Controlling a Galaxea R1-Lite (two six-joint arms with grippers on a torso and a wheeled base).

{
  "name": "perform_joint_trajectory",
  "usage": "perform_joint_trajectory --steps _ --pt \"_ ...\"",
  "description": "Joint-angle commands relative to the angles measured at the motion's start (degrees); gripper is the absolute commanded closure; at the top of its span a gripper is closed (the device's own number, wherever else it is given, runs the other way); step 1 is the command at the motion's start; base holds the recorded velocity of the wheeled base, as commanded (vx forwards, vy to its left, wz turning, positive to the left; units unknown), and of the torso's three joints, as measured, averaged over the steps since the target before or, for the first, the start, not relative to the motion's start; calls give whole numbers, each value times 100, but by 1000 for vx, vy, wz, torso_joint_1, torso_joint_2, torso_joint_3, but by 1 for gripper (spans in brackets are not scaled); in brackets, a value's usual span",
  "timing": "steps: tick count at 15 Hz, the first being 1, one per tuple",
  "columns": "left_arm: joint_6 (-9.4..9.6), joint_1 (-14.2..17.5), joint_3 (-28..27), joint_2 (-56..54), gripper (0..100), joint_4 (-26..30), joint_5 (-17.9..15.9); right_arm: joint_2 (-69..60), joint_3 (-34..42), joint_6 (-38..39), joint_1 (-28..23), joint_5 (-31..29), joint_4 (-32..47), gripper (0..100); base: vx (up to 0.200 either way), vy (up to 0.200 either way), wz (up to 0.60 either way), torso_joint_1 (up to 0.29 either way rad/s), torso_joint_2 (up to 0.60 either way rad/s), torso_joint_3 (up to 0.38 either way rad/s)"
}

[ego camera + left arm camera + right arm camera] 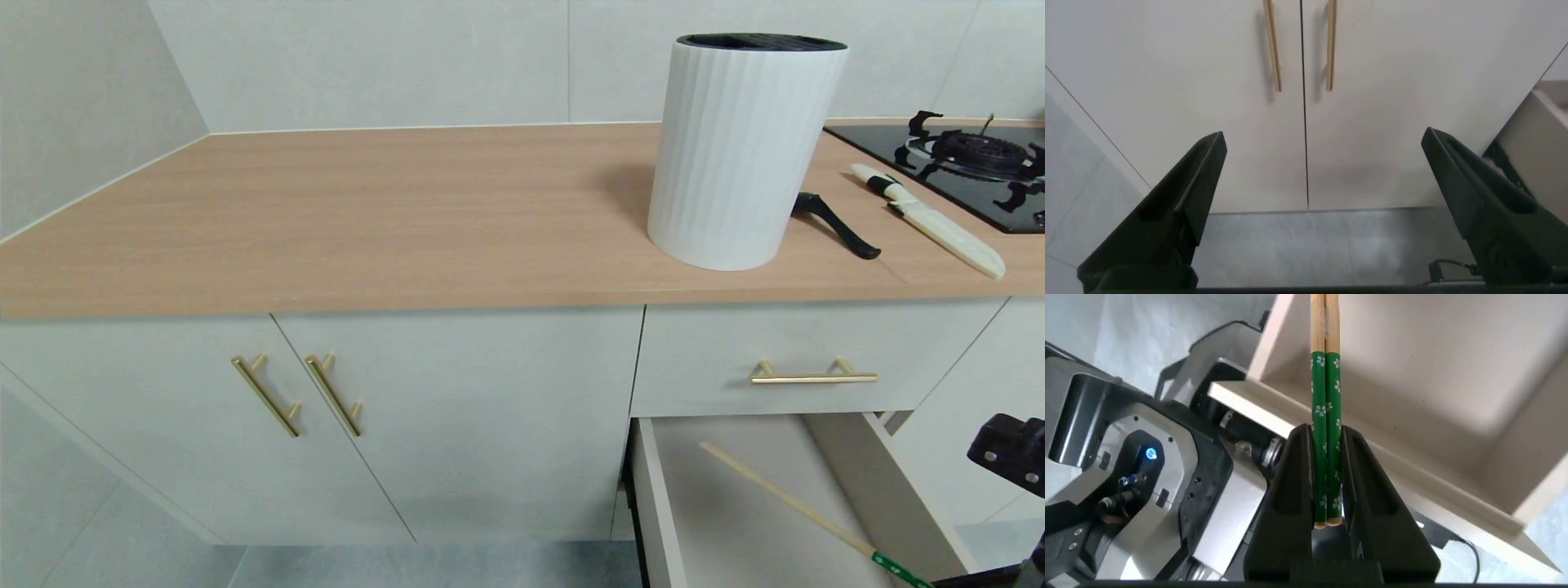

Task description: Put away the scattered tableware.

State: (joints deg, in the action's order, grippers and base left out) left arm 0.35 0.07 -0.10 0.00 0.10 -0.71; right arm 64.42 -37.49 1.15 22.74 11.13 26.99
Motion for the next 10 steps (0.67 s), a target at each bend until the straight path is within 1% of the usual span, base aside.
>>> perform_joint_trajectory --steps 1,8,10 --pt "0 1 1 9 0 -1 0 62 4 0 3 3 -1 100 0 0 0 -149 408 251" --pt "0 1 1 0 0 -1 0 18 -13 17 -6 -23 -10 100 0 0 0 -128 433 293" --pt "0 1 1 9 0 -1 0 18 -13 8 -6 -58 -53 100 0 0 0 -41 166 98"
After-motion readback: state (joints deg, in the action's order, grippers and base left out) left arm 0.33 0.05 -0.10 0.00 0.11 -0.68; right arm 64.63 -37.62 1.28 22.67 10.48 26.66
